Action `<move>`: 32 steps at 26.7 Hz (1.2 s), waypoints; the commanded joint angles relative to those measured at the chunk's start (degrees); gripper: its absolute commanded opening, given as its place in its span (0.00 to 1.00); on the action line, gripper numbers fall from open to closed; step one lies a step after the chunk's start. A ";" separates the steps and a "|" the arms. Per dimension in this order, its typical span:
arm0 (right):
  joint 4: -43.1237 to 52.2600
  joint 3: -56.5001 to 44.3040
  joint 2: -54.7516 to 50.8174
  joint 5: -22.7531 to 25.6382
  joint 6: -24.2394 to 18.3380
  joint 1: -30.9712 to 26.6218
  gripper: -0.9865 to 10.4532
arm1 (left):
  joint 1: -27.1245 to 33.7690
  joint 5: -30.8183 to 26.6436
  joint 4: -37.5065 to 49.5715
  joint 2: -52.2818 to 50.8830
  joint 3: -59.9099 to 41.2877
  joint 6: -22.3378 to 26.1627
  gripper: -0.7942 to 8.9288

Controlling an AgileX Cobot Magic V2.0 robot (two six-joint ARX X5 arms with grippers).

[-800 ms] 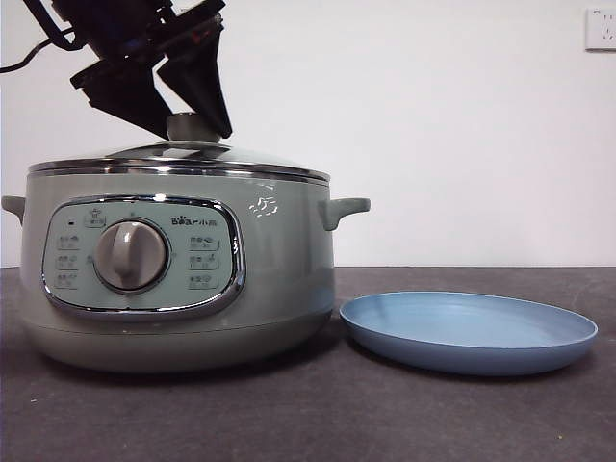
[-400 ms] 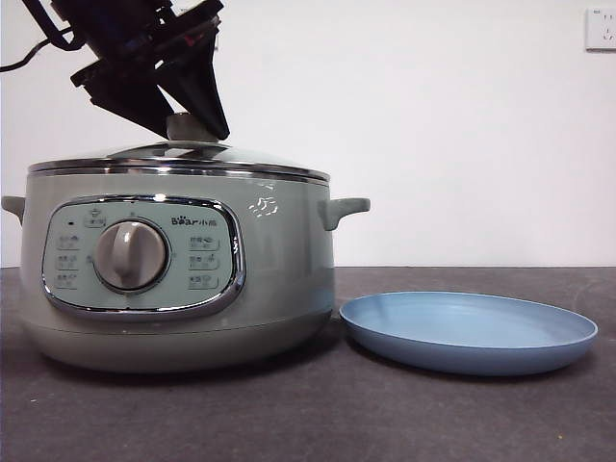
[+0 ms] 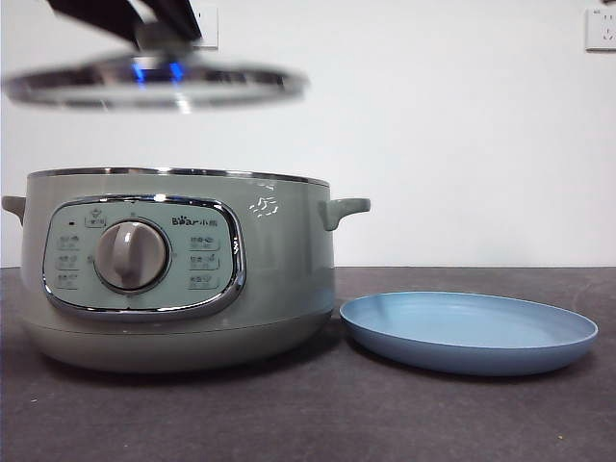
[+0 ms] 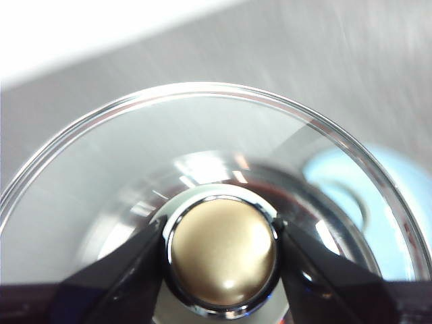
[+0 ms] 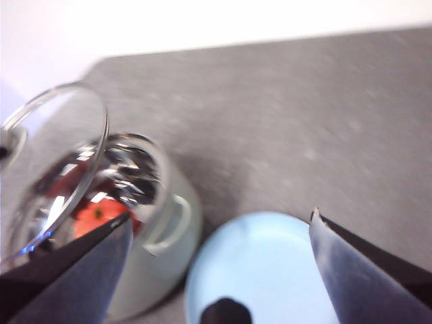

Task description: Take the pumpkin out from the steamer,put the pumpkin in the blue plate,close the lid

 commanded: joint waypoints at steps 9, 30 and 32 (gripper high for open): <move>10.14 1.70 9.42 1.99 0.55 17.00 0.47 | -0.17 -18.25 -5.07 -17.14 0.28 0.11 0.07; -14.71 48.22 59.32 18.38 -14.80 39.52 0.56 | -0.15 -31.41 -14.25 -27.85 0.28 0.11 0.07; -14.43 48.28 62.25 18.34 -15.23 39.93 0.56 | -0.13 -31.43 -14.27 -27.85 0.28 0.11 0.07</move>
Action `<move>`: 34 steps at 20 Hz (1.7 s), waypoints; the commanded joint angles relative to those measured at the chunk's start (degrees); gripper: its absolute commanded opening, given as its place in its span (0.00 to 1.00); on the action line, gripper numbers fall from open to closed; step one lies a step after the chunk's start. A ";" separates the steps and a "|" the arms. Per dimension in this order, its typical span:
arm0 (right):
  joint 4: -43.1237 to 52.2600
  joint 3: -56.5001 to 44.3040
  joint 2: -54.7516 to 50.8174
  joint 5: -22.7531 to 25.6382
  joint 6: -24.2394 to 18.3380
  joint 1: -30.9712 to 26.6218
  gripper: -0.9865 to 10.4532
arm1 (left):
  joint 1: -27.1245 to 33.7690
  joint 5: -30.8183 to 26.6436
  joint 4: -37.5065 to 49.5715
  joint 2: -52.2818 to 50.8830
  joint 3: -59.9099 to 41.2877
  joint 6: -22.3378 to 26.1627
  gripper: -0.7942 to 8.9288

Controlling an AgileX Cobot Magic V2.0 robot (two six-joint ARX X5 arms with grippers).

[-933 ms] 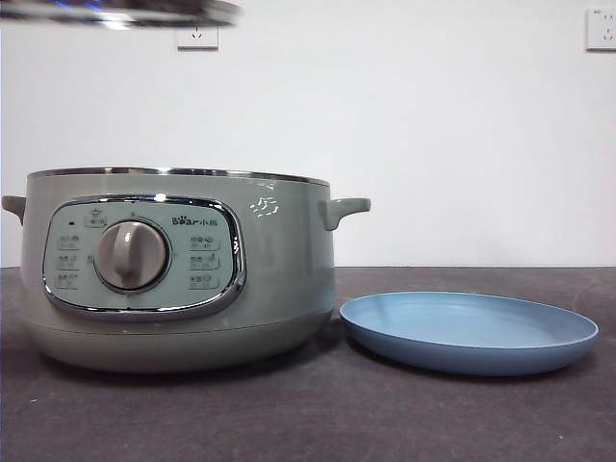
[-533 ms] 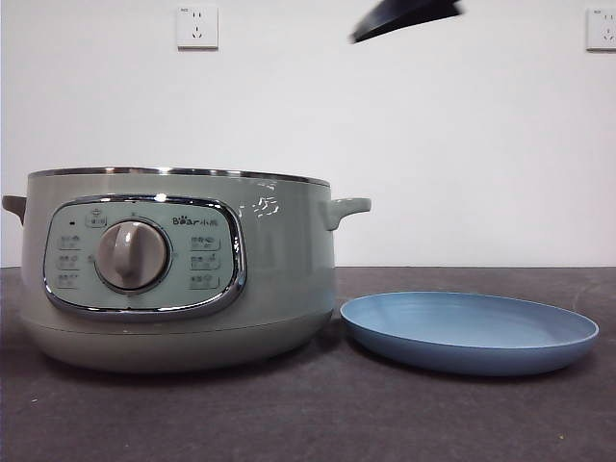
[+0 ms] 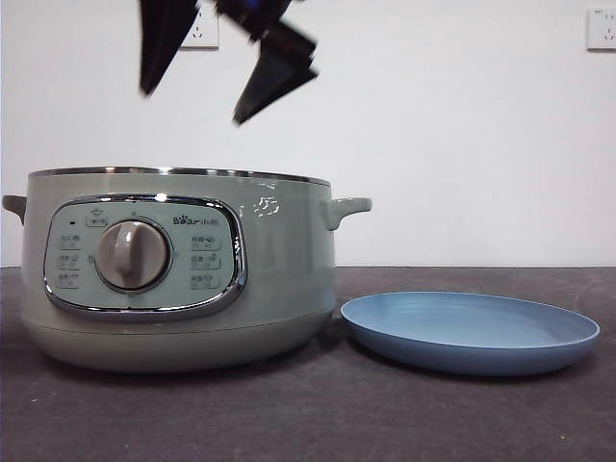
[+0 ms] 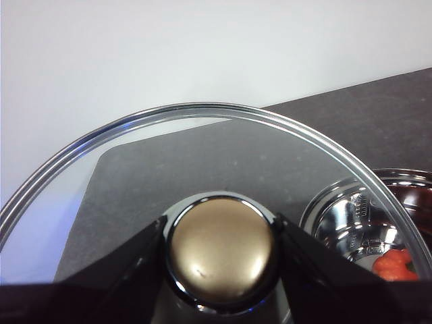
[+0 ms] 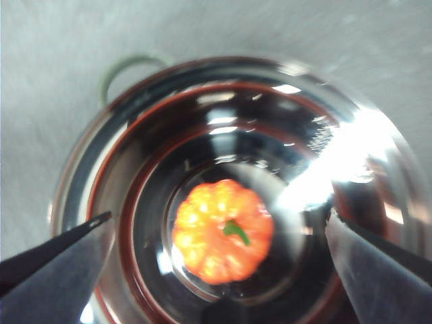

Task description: Take the pumpkin out from the steamer,put the pumpkin in the blue plate,close the lid

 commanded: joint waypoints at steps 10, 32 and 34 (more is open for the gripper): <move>0.00 0.07 13.53 1.55 -2.12 0.09 0.56 | -0.15 -0.59 2.56 -0.70 0.28 0.11 0.07; -23.58 -3.10 -14.71 17.79 8.98 -16.72 0.07 | -0.15 2.84 7.98 -0.57 0.28 0.13 0.07; -22.34 -8.37 -19.78 21.35 10.71 -18.71 0.07 | -0.15 2.95 9.25 -0.57 0.28 0.13 0.07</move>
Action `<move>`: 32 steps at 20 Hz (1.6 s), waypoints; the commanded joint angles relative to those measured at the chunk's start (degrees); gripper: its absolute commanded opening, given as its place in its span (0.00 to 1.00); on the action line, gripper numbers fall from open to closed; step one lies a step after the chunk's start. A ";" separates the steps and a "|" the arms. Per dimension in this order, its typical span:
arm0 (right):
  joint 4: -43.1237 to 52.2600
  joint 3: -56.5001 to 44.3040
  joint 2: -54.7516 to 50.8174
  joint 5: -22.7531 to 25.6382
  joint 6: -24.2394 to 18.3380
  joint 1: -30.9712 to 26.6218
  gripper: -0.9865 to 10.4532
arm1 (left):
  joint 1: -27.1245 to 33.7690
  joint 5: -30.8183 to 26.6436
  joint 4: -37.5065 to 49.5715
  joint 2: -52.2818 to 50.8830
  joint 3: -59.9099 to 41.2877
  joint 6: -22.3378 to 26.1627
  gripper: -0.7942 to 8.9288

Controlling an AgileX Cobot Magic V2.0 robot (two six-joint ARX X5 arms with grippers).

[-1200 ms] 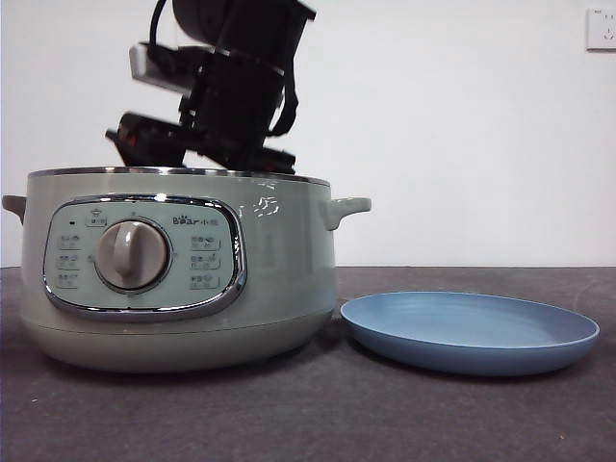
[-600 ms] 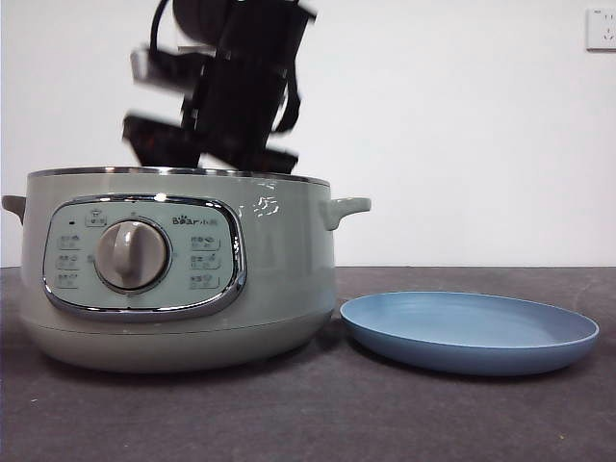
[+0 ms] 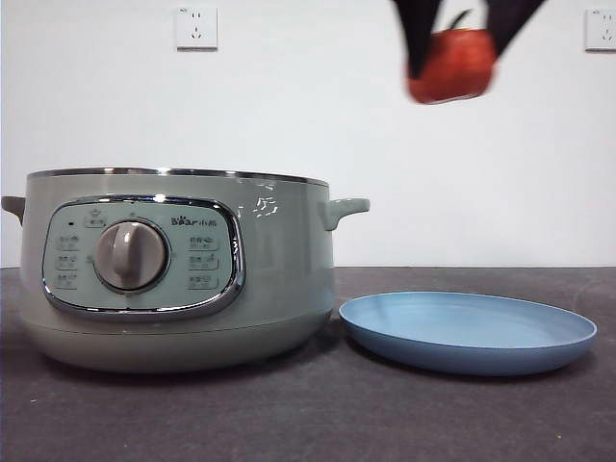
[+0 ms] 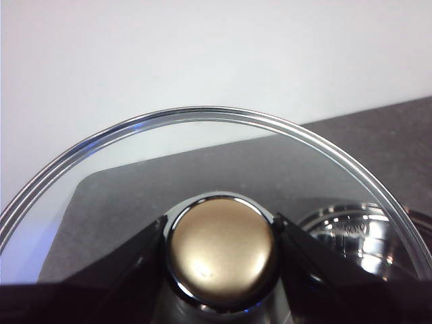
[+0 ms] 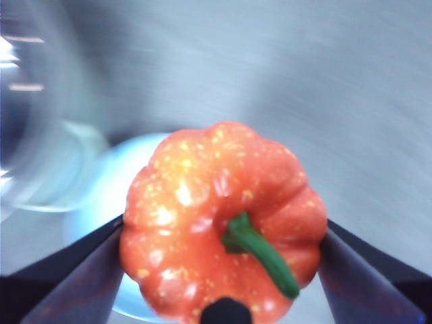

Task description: Take the pumpkin out from the steamer,put the pumpkin in the blue plate,close the lid

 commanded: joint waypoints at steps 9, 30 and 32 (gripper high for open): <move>19.93 -38.16 -28.70 1.07 5.79 -3.23 0.07 | -0.11 2.80 4.83 0.68 0.28 0.09 0.07; 41.51 -46.51 0.44 -12.48 5.66 -3.06 0.33 | -0.20 11.47 5.18 7.41 0.28 0.02 0.07; 41.24 -46.51 0.96 -13.84 5.68 -3.08 0.47 | -0.20 11.47 5.18 7.41 0.28 0.02 0.07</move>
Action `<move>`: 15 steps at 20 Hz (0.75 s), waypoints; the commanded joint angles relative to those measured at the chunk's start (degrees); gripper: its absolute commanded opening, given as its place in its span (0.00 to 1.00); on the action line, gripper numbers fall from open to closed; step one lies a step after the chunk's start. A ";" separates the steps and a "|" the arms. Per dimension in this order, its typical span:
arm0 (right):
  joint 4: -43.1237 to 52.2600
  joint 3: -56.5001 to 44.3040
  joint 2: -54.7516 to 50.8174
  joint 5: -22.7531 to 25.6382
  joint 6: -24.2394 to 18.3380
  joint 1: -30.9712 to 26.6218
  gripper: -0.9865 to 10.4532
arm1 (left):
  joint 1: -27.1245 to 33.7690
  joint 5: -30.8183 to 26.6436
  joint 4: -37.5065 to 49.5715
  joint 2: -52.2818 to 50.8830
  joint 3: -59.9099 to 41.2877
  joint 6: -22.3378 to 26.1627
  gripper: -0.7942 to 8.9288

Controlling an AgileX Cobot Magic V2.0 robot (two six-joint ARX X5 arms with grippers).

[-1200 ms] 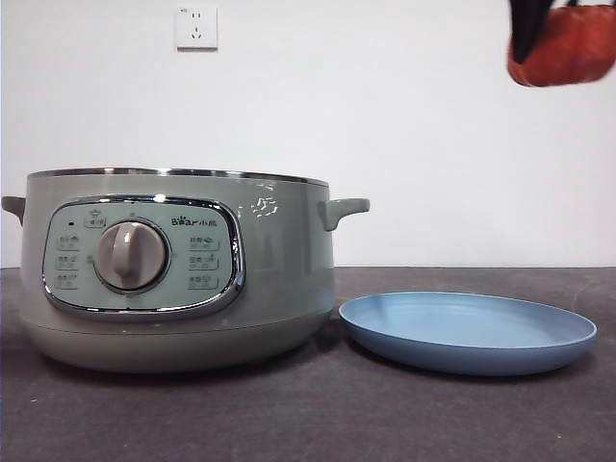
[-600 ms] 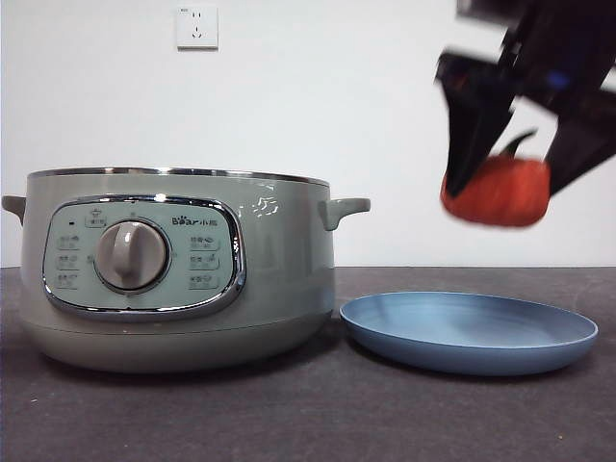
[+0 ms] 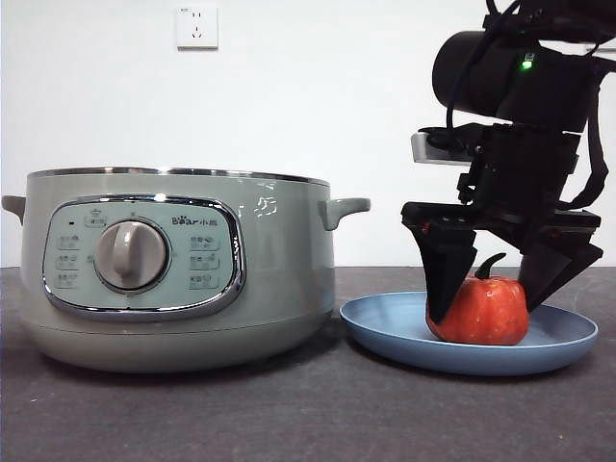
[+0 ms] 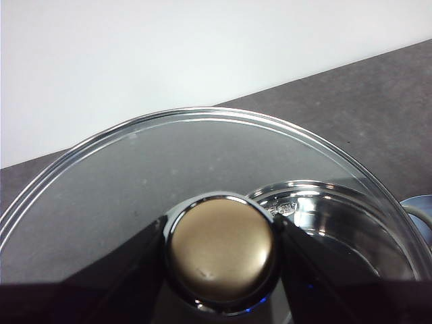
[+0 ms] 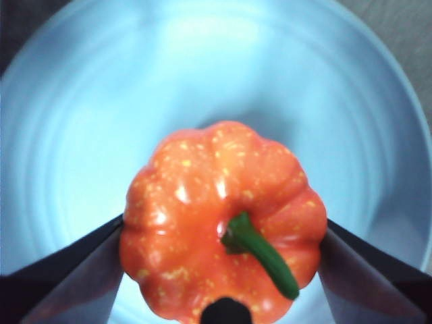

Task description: Take the pumpkin out from the steamer,put the pumpkin in the blue plate,close the lid

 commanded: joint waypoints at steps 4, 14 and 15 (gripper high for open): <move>-0.20 -0.66 0.63 -1.09 -0.09 0.20 0.56 | -0.09 -0.20 3.19 -0.57 0.31 0.04 0.07; -0.15 -0.63 -8.13 -1.01 0.13 0.13 0.56 | -0.09 4.59 3.28 1.20 0.31 -0.35 0.07; -0.15 -0.63 -10.54 -0.98 0.13 0.13 0.56 | -0.09 4.76 3.28 2.36 0.31 -0.35 0.07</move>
